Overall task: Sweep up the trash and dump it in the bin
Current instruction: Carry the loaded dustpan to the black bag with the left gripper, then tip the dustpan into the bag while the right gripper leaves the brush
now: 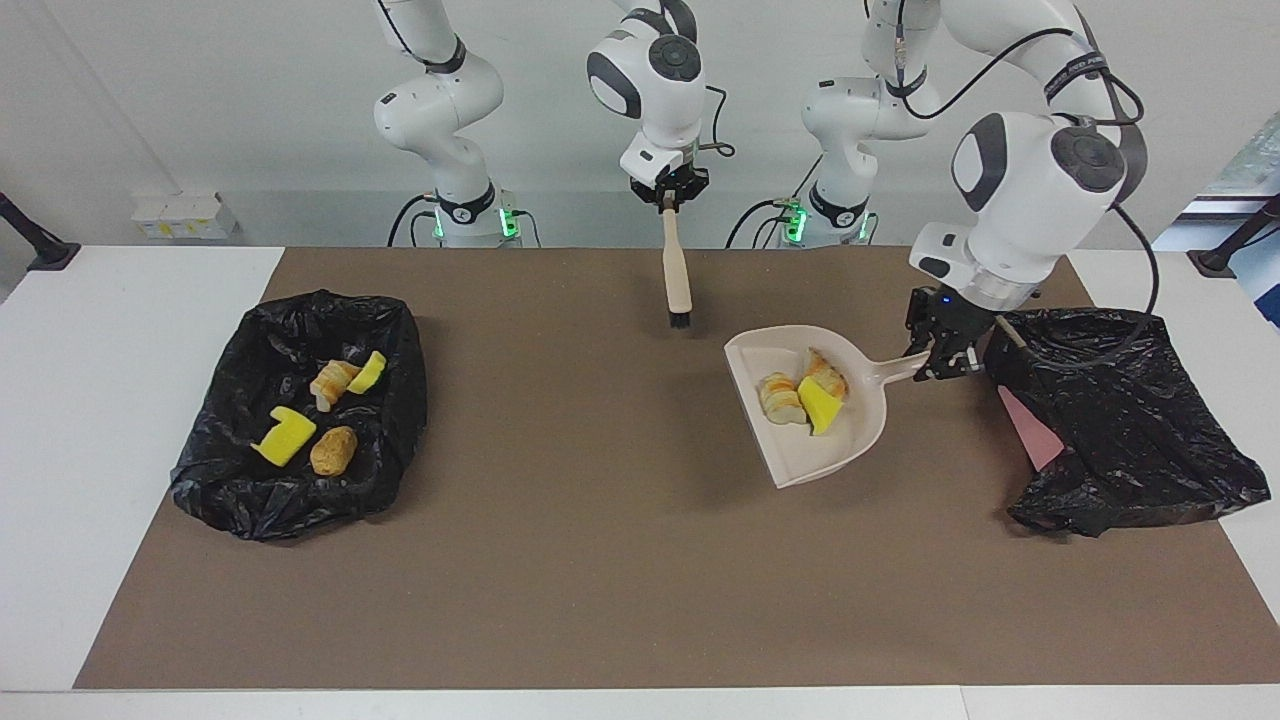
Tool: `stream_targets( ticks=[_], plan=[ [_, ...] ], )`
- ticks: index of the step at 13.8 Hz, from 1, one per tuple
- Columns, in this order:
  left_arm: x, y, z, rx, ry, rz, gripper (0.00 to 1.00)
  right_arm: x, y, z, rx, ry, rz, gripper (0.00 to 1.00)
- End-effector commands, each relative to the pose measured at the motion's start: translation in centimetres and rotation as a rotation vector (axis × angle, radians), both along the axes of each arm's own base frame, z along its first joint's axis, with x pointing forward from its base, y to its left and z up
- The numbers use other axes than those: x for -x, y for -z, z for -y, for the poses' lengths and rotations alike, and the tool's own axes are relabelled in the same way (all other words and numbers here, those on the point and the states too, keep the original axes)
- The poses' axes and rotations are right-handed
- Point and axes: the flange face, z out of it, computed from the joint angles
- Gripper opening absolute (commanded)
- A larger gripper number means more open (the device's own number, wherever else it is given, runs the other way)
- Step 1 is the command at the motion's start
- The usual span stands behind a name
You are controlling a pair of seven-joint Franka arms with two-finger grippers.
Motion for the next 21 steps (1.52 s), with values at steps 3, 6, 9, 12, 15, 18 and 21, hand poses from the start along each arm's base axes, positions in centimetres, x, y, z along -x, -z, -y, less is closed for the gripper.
stream_targets(
  ticks=[3, 6, 9, 12, 15, 18, 21],
  plan=[
    [-0.5, -1.0, -9.9, 0.023, 0.021, 0.013, 0.0, 1.6, 3.7, -0.8, -0.007, 0.032, 0.0, 0.01],
    [-0.7, -2.3, -16.0, 0.023, 0.047, 0.027, 0.0, 1.5, 3.7, -0.8, -0.008, 0.033, 0.001, 0.22],
    [0.1, -2.6, -21.0, -0.01, 0.012, 0.031, 0.0, 1.5, 3.8, -0.9, -0.01, 0.034, 0.003, 0.46],
    [0.7, -1.4, -26.9, -0.085, -0.019, 0.029, 0.0, 0.4, 3.7, -0.8, -0.015, 0.051, 0.003, 0.7],
    [0.7, -0.5, -34.5, -0.179, 0.046, 0.043, 0.0, -7.0, -0.4, 1.7, -0.076, 0.18, 0.056, 0.91],
    [-0.2, -2.3, -36.8, -0.319, 0.076, 0.026, 0.0, -15.6, -3.3, 6.5, -0.108, 0.332, 0.127, 1.0],
    [-0.5, -3.1, -36.5, -0.457, 0.125, -0.011, 0.0, -22.5, -6.1, 11.5, -0.056, 0.332, 0.279, 1.0]
  ],
)
